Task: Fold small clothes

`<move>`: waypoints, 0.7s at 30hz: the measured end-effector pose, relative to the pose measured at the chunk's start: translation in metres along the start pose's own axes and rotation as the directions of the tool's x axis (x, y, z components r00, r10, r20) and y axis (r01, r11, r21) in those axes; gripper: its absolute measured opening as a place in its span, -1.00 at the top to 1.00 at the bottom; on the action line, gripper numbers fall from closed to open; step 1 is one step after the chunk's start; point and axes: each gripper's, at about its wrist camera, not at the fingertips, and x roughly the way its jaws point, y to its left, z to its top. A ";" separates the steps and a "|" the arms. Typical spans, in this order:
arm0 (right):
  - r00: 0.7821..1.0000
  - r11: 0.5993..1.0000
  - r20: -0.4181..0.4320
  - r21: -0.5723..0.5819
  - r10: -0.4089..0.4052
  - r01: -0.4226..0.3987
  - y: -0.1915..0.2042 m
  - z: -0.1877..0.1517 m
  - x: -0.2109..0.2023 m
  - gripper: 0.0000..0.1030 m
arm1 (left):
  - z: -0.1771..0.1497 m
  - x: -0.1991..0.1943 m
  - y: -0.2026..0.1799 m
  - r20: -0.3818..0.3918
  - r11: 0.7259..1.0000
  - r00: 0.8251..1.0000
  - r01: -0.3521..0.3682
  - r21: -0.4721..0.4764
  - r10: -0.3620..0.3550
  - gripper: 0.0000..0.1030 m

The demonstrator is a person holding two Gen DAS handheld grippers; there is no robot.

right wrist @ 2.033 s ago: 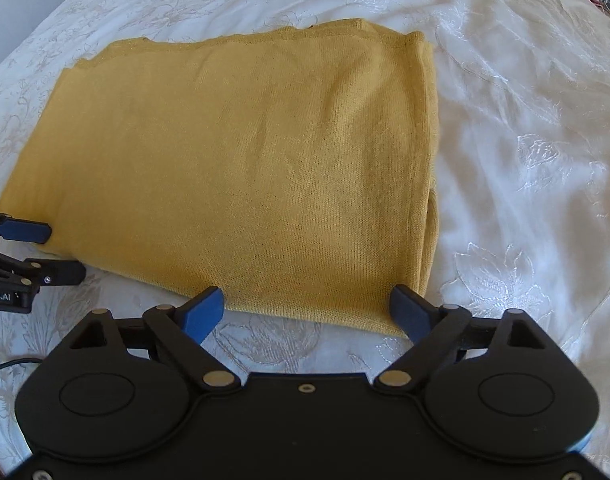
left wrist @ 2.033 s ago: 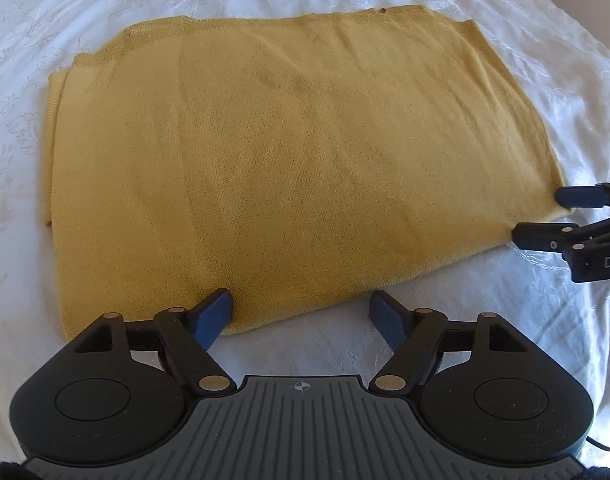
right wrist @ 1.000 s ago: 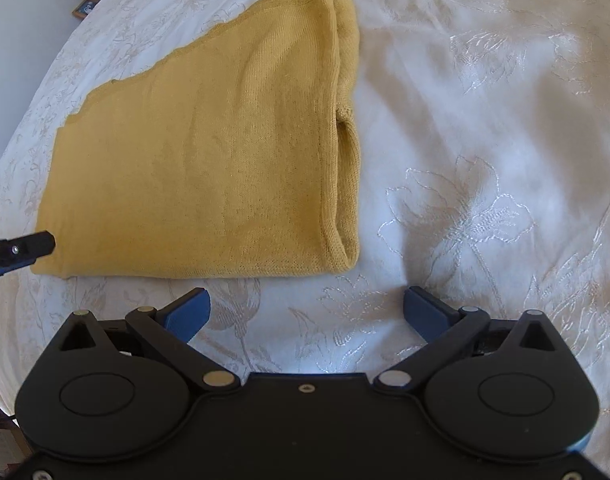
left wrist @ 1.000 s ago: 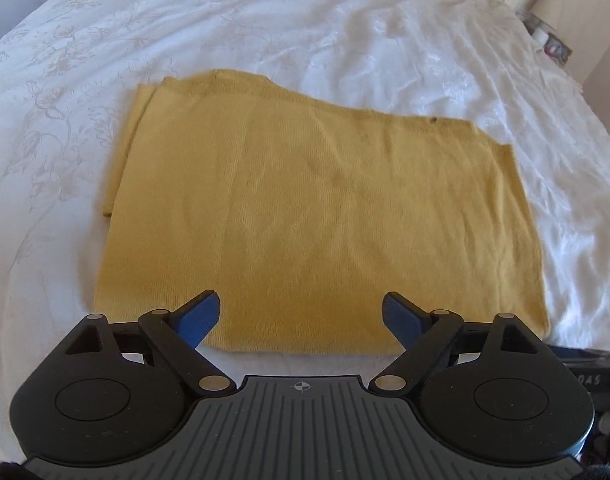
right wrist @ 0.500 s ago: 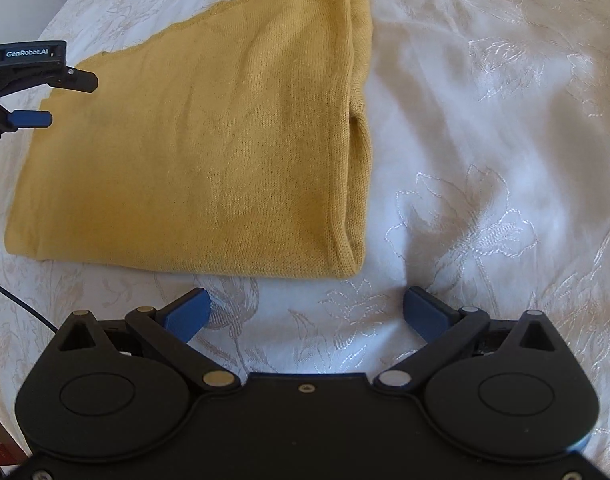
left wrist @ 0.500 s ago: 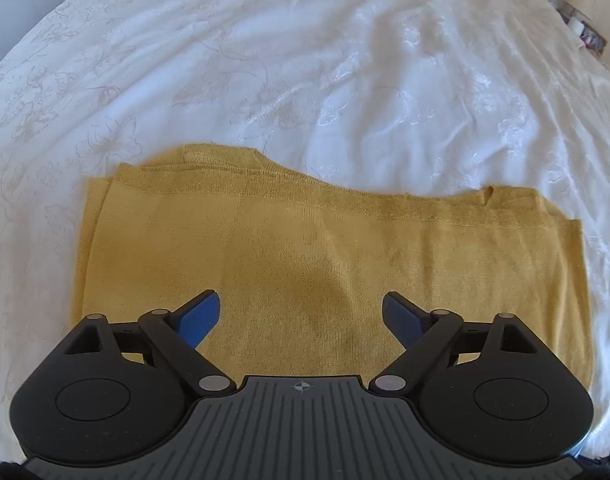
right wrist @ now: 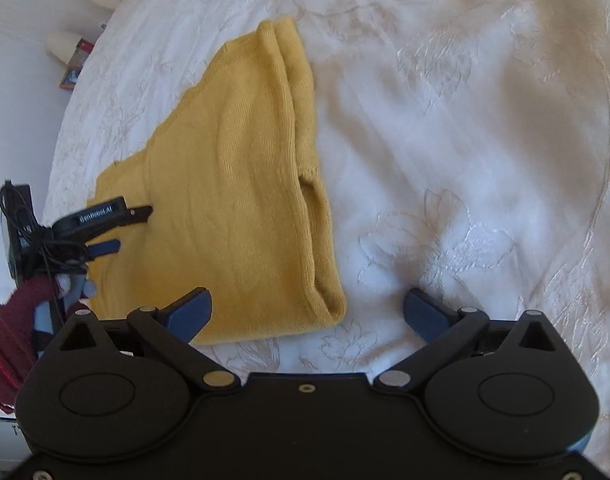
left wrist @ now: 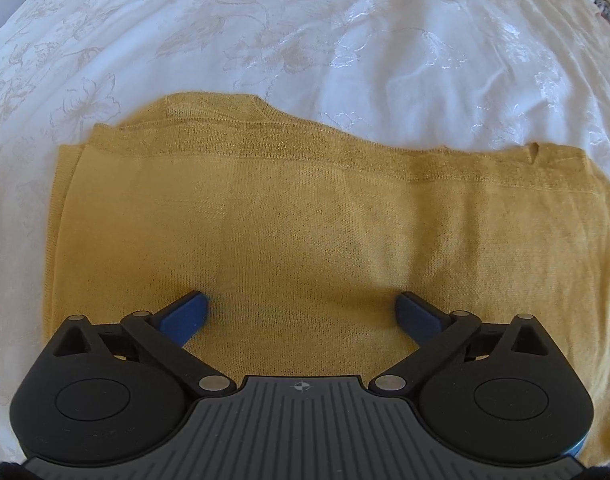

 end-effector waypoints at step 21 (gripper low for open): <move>0.991 0.983 -0.072 -0.137 0.114 -0.123 0.021 0.081 0.059 -1.00 | -0.012 0.001 -0.002 0.079 1.000 0.997 0.007 -0.015 -0.005 -1.00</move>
